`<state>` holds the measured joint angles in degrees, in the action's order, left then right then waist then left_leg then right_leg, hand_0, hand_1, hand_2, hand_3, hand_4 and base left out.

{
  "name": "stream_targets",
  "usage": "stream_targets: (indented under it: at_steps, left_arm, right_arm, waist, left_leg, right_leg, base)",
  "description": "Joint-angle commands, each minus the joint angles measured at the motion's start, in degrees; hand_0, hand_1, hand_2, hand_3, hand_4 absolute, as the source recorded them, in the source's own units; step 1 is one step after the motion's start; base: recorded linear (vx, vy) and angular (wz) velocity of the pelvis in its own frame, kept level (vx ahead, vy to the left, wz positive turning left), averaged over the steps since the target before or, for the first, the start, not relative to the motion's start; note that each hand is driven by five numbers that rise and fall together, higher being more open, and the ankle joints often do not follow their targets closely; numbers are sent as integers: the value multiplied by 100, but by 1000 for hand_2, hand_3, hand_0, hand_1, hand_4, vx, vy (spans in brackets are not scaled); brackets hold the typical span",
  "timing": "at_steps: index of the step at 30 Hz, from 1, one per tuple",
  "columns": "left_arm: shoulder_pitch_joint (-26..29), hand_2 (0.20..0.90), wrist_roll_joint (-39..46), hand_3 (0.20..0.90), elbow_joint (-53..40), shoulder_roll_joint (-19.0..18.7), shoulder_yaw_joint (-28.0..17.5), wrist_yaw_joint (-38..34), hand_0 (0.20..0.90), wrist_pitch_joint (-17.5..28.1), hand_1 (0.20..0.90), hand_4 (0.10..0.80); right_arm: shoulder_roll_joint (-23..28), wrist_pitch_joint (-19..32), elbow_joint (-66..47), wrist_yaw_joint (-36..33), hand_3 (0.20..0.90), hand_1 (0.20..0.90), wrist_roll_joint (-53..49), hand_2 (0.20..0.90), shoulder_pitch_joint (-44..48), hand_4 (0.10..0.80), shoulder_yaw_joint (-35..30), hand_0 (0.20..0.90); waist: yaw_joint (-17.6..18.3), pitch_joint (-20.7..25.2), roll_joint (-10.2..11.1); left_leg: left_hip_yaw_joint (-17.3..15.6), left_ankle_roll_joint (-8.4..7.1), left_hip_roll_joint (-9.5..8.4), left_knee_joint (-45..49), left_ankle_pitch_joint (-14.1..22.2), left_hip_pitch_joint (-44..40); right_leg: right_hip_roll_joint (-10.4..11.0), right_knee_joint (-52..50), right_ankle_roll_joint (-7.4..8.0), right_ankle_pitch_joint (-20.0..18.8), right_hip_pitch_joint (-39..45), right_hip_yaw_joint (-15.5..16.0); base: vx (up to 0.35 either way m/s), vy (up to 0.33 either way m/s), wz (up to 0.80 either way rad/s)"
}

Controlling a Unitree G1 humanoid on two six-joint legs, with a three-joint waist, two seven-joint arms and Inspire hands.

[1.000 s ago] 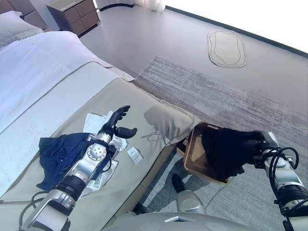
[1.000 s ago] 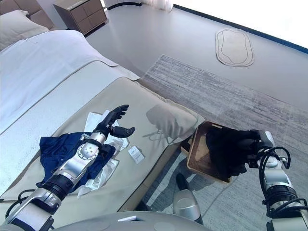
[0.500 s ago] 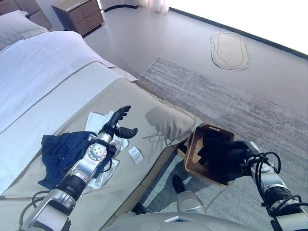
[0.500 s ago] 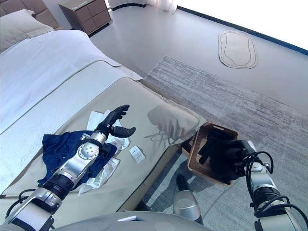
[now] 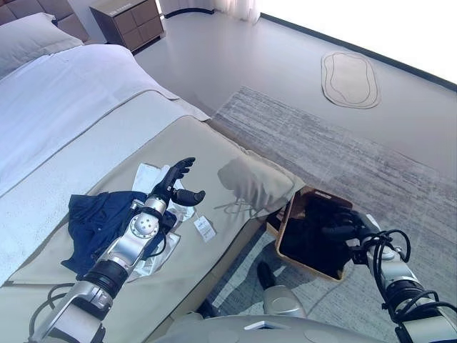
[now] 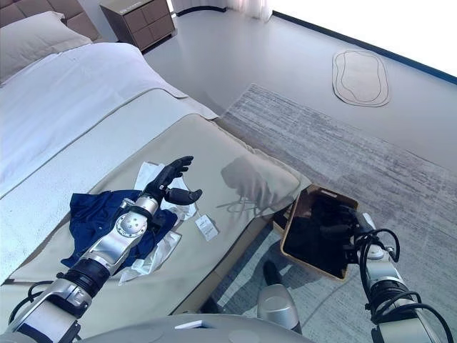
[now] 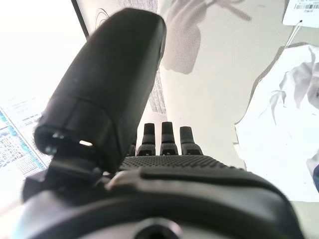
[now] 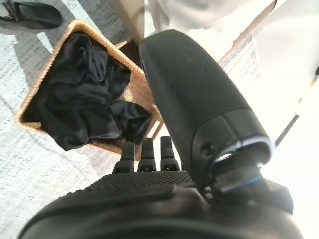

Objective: Pick up the clothes from the bed and place them into the basket

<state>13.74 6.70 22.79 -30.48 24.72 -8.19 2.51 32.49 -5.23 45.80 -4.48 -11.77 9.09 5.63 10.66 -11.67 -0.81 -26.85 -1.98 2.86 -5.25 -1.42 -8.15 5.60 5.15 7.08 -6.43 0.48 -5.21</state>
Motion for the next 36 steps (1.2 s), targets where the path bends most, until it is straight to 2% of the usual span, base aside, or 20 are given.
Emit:
stream_targets:
  at_steps: [1, 8, 12, 20, 25, 30, 36]
  left_arm:
    - [292, 900, -156, 900, -556, 77, -12, -197, 900, 368, 900, 800]
    - [157, 900, -230, 900, -528, 192, -127, -339, 900, 346, 900, 800]
    - [126, 900, -247, 900, -435, 272, -174, -444, 900, 369, 900, 800]
    - [23, 900, -173, 900, -175, 403, -210, -785, 900, 395, 900, 800]
    - [-309, 900, -135, 900, 137, 459, -378, -887, 900, 458, 900, 800]
    - [-537, 900, -42, 900, 397, 520, -526, -527, 900, 492, 900, 800]
    - [-646, 900, -22, 900, 678, 530, -481, -180, 900, 842, 900, 800]
  right_arm:
    - [399, 469, -256, -283, 900, 900, -26, 900, 436, 800, -169, 900]
    - [488, 692, -1006, -381, 900, 900, -312, 900, 382, 800, -299, 900]
    - [478, 808, -1364, -741, 900, 900, -328, 900, 560, 800, -368, 900]
    - [604, 774, -1536, -1614, 900, 900, 244, 900, 1629, 800, -66, 900]
    - [638, 932, -1536, -2011, 900, 900, 482, 900, 2385, 800, 257, 900]
    - [662, 1009, -1554, -2169, 900, 900, 921, 900, 2603, 800, 420, 900]
    - [605, 955, -1289, -1825, 900, 900, 749, 900, 2963, 800, 758, 900]
  waist:
    - [-139, 345, -143]
    - [-202, 356, -123]
    - [-299, 373, -137]
    - [-659, 397, -144]
    - [-1065, 389, -109]
    - [-1263, 466, -120]
    - [-1484, 540, -121]
  left_leg:
    - [602, 257, -237, 349, 671, 85]
    - [695, 219, -233, 274, 601, 67]
    - [840, 188, -258, 204, 560, 76]
    - [1216, 135, -297, 178, 510, 123]
    - [1611, 84, -351, 262, 488, 210]
    - [1369, -35, -199, 182, 328, 272]
    - [1555, -54, -199, 86, 248, 336]
  right_leg:
    - [-387, -18, -95, 179, -89, 584]
    - [-389, -29, -120, 227, -5, 702]
    - [-399, -25, -144, 287, 59, 791]
    - [-338, -36, -221, 400, 206, 1109]
    - [-269, -69, -324, 528, 380, 1450]
    - [-163, -40, -364, 588, 448, 1974]
    - [-62, -87, -385, 664, 532, 2250]
  base:
    - [20, 2, 3]
    - [11, -2, 8]
    - [-9, 1, 14]
    - [-4, -3, 30]
    - [24, -8, 36]
    - [21, 30, 53]
    - [70, 50, 50]
